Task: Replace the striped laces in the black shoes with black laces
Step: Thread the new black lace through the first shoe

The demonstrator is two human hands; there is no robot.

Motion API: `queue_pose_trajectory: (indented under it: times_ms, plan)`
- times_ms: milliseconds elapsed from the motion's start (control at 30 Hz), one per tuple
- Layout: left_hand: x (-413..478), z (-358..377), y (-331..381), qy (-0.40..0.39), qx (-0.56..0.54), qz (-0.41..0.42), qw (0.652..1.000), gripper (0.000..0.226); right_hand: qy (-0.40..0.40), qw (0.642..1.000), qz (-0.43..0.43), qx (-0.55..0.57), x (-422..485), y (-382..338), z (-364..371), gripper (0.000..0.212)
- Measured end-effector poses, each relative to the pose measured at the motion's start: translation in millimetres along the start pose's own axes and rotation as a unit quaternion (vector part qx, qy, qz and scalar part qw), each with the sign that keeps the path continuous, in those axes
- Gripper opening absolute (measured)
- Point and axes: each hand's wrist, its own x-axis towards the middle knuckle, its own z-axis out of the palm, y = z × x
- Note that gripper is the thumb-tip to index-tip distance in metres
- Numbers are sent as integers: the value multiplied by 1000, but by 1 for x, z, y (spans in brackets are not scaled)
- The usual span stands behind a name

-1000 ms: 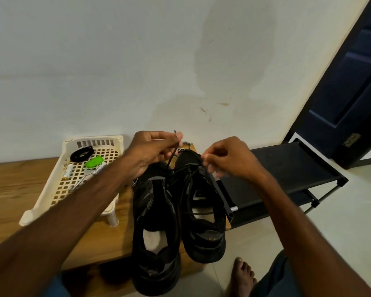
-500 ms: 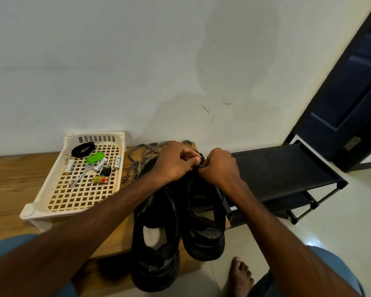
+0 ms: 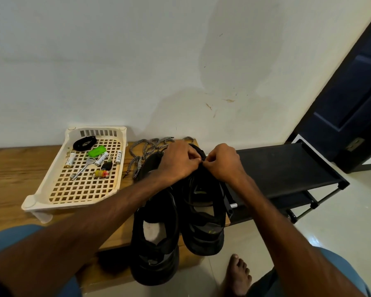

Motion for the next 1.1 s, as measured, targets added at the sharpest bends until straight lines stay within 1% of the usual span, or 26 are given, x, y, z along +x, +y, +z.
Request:
queue_pose_trajectory:
  times_ms: [167,267,433,500,567,700,900,1100]
  plan:
    - [-2,0,4,-27,27,2,999,13,-19,999,-24,20,3,9,-4,12]
    - [-3,-1,8,-27,27,-12,999,12,-37,996,-29,81,5,19,-7,10]
    - [-5,-2,10,-9,44,-21,999,14,-69,978,-7,196,8,31,-7,12]
    - [-6,-2,12,10,63,-27,998,16,-83,970,5,229,10,34,-7,11]
    - [-5,-2,13,11,83,-33,996,15,-92,965,11,247,11,37,-8,11]
    - [-5,-2,16,-33,73,-59,995,13,-99,961,12,259,11,38,-6,12]
    - [-7,6,16,-16,28,-100,994,15,-87,964,13,249,10,37,-6,11]
    - [-8,13,16,-15,13,-117,993,4,-60,977,3,204,8,34,-4,8]
